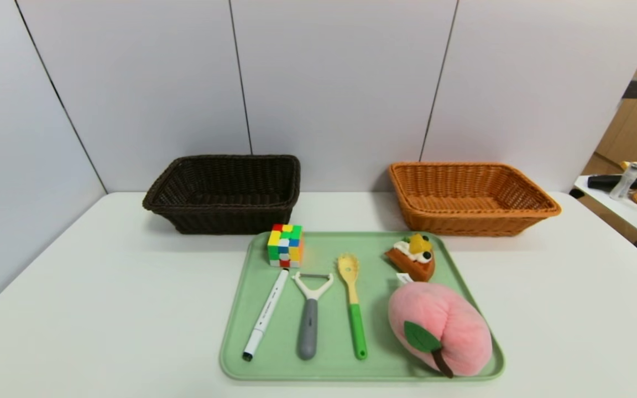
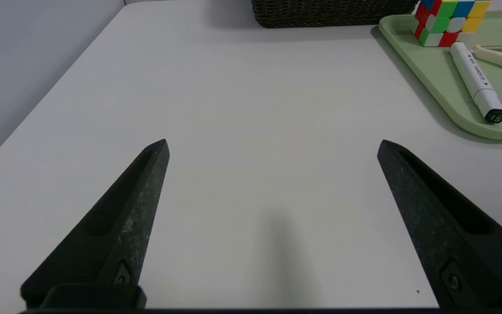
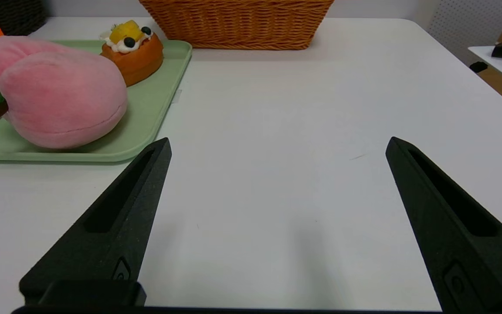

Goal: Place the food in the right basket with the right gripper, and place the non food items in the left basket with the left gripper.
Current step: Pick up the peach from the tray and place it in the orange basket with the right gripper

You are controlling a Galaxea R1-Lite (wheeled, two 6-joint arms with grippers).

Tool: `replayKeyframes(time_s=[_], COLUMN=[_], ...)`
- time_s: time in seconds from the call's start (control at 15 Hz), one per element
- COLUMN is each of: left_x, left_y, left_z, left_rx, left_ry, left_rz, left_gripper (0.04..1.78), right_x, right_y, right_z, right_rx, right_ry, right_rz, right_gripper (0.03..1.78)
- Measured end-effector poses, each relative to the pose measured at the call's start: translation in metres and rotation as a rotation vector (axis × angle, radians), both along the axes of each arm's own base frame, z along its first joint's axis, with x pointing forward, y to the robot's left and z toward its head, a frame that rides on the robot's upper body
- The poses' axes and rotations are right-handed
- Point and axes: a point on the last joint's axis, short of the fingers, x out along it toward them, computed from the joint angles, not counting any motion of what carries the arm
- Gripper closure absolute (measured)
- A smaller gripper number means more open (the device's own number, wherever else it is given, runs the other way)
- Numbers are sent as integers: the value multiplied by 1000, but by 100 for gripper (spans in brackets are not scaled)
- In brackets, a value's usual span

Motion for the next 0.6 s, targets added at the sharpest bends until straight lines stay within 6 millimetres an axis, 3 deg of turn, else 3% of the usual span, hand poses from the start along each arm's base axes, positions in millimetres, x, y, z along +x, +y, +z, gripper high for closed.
replayKeyframes(time_s=[0.33,0.6], left_x=[-1,-3], left_y=[0,-3], left_z=[5,53], left_rx=[31,10], left_ry=[-31,-97], left_rz=[-11,-140], left_gripper=[13,13], right_x=[-1,-10], right_y=[0,2], right_z=[5,65], right_rx=[-30,-37], right_ry=[-29,-121], right_rz=[13,92], right_gripper=[11,11])
